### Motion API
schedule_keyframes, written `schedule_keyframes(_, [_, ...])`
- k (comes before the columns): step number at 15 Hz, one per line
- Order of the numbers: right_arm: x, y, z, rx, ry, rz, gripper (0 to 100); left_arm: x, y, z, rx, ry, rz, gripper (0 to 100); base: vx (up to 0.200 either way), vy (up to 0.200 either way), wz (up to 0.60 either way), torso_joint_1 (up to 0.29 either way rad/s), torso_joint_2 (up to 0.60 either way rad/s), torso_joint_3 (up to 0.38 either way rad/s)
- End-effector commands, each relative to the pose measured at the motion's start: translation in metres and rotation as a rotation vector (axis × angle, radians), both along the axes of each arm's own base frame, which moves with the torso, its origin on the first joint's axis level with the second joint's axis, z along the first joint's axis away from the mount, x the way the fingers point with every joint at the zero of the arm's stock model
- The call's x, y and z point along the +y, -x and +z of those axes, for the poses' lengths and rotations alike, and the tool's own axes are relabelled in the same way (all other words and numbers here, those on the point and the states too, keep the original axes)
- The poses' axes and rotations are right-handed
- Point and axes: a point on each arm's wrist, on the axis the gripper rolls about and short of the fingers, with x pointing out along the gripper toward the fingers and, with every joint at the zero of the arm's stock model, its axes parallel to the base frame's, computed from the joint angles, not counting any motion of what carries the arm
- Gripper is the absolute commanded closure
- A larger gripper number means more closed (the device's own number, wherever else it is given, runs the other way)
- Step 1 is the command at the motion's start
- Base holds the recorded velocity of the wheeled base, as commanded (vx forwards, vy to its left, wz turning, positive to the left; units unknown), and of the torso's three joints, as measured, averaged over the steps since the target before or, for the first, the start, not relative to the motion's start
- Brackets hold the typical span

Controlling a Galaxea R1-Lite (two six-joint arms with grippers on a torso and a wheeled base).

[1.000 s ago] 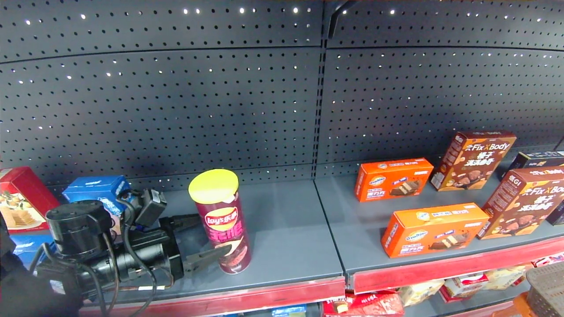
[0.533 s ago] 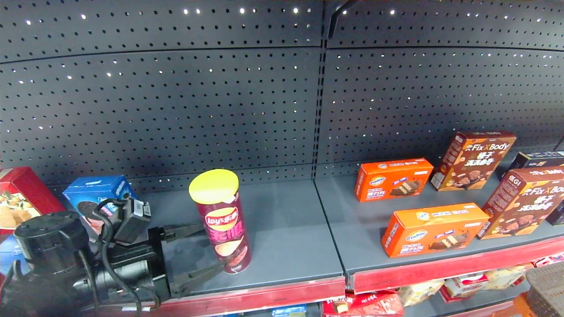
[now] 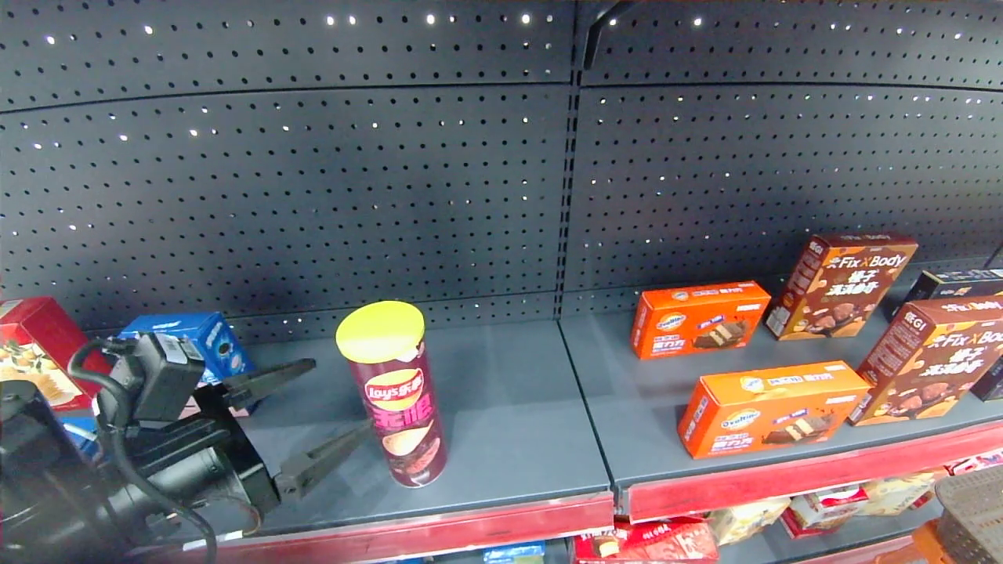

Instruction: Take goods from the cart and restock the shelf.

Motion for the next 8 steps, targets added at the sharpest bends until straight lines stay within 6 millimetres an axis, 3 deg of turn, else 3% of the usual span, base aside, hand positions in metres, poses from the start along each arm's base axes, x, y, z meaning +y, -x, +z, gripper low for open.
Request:
schedule_keyframes(1, [0.0, 0.0, -0.001, -0.001, -0.001, 0.001, 100, -0.009, 0.023, 0.023, -0.104, 0.053, 0.068, 0, 0.0, 0.0, 0.0, 0.0, 0.0, 0.0])
schedule_keyframes(3, [0.0, 0.002, 0.0, -0.001, 0.0, -0.002, 100, -0.005, 0.033, 0.027, -0.108, 0.032, 0.306, 0, 0.0, 0.0, 0.0, 0.0, 0.0, 0.0])
schedule_keyframes(8, [-0.001, 0.007, 0.003, -0.039, -0.002, -0.025, 100, 0.016, 0.087, 0.034, -0.148, 0.042, 0.485, 0, 0.0, 0.0, 0.0, 0.0, 0.0, 0.0])
